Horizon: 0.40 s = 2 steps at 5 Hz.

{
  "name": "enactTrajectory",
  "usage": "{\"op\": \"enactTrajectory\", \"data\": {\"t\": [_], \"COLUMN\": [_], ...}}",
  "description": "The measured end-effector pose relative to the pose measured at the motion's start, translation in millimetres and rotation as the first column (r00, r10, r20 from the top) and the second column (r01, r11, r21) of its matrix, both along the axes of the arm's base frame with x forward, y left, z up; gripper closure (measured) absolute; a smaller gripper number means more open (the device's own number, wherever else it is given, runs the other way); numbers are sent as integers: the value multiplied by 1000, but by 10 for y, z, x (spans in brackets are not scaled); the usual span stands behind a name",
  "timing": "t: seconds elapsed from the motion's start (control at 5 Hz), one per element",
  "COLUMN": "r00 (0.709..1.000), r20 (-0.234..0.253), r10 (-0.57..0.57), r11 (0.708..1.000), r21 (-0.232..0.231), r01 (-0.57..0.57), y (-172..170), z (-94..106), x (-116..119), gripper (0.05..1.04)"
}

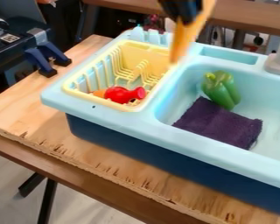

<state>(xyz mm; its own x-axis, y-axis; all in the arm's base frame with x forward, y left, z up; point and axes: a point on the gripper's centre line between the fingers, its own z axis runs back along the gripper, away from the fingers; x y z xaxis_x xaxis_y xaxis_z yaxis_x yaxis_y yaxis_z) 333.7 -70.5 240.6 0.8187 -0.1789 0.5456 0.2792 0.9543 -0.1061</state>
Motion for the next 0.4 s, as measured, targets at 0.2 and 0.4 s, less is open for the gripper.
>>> {"op": "enactTrajectory", "data": {"t": [0.2,0.4], "r00": [992,985], "r20": [-123,-158], "r10": [23,74], "r11": [998,995], "r21": [-54,-47], "r01": [-30,-83], "y": [-290,-616], "z": [-252,-406], "x": [-75,-204], "gripper": [820,820]}}
